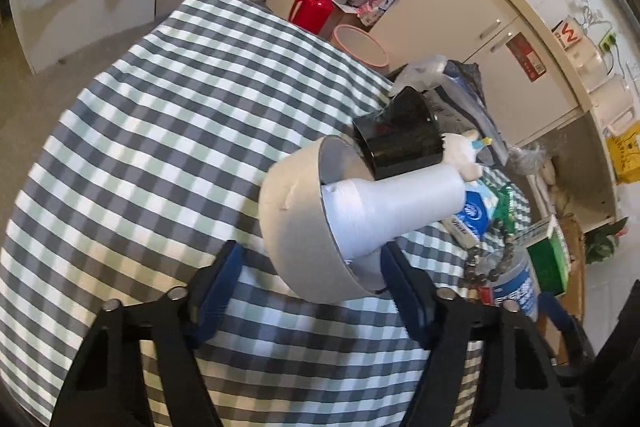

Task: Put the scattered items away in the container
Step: 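Reach the left gripper to the white tape roll and grasp it, then lift the tape roll with the left gripper while the right gripper grasps the clear floss jar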

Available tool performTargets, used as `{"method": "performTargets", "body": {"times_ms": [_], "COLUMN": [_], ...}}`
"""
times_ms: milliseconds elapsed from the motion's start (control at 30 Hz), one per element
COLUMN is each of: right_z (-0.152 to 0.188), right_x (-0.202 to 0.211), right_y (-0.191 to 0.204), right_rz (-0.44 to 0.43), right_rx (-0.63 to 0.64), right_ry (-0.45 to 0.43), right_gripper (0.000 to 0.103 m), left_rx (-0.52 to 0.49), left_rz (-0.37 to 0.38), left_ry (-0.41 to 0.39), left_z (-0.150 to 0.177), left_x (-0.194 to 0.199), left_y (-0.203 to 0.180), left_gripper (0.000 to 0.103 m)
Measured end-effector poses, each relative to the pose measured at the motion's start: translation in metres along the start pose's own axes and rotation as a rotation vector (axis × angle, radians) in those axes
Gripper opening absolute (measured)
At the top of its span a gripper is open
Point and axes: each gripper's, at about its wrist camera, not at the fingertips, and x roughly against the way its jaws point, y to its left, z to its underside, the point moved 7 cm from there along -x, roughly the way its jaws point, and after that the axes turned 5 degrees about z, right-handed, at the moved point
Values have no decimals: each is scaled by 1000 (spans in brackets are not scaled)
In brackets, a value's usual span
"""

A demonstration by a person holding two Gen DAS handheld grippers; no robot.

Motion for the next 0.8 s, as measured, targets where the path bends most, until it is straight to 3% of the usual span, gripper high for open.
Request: {"method": "performTargets", "body": {"times_ms": [33,233,667,800], "right_z": [0,1,6,9], "right_x": [0,0,4,5], "right_y": [0,-1,-5,-8], "right_rz": [2,3,1,10], "right_rx": [1,2,-11,-14], "right_ry": [0,-1,1,4], "right_gripper": [103,103,103,103], "left_rx": [2,-11,-124,-237], "left_rz": [19,37,-29,-124], "left_ry": [3,-13,-131,-235], "left_z": [-1,-2,-11,-16], "left_x": [-1,2,46,69], "left_y": [-2,-10,-31,-48], "left_gripper": [48,35,30,28]}}
